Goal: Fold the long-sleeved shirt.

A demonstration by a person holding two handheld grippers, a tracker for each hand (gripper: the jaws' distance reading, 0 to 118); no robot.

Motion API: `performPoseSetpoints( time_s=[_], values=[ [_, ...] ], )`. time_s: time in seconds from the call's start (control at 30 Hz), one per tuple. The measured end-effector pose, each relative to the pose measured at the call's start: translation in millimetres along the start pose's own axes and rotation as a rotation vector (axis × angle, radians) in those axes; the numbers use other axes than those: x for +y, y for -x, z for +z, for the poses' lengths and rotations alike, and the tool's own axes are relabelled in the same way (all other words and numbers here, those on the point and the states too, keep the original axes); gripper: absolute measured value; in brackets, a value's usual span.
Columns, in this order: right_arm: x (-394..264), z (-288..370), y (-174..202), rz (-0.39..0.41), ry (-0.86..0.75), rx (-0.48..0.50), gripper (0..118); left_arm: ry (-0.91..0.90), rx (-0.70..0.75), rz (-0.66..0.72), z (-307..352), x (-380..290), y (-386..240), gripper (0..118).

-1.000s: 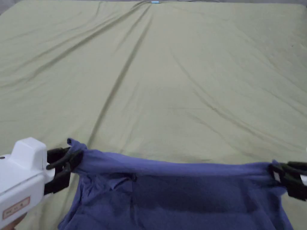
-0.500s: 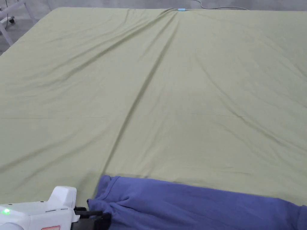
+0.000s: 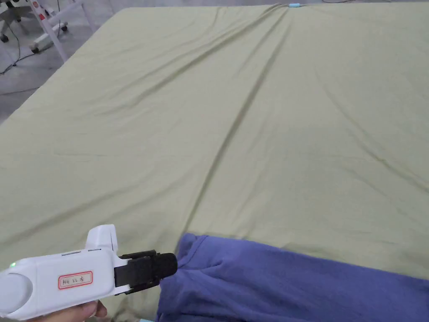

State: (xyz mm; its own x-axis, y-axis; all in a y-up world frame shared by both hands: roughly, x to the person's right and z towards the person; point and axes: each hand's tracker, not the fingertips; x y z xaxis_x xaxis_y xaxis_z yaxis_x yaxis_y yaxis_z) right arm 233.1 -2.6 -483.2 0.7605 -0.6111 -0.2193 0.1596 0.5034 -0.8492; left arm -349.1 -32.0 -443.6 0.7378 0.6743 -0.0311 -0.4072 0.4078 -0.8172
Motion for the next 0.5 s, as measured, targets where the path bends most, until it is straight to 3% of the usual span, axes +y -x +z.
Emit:
performPoseSetpoints(
  time_s=[0.03,0.1,0.13,0.17,0.3,0.4,0.5],
  values=[
    [-2.6,-3.0,1.2,0.001,0.009,0.031,3,0.03,-0.05,0.048,-5.7,4.1,8.0,27],
    [-6.1,-9.7,3.0,-0.002,0.026,0.061,3,0.06,-0.06,0.076,-27.1,7.8,22.3,107],
    [-7.5,-13.0,3.0,-0.002,0.033,0.065,3,0.054,-0.049,0.049,-34.1,5.5,22.4,118],
    [-8.8,-16.6,2.9,-0.001,0.043,0.069,3,0.023,-0.121,0.037,-46.0,8.2,21.9,114],
    [-9.1,-22.3,0.0,-0.003,0.057,0.077,3,0.237,-0.103,-0.02,-98.0,8.1,33.2,113],
    [-5.6,-21.5,-5.6,-0.04,0.048,0.101,3,0.225,-0.116,-0.087,-112.9,7.7,22.5,118],
    [-2.7,-22.7,-11.0,-0.061,0.033,0.122,3,0.218,-0.139,0.007,-116.1,7.8,21.0,116]
  ],
)
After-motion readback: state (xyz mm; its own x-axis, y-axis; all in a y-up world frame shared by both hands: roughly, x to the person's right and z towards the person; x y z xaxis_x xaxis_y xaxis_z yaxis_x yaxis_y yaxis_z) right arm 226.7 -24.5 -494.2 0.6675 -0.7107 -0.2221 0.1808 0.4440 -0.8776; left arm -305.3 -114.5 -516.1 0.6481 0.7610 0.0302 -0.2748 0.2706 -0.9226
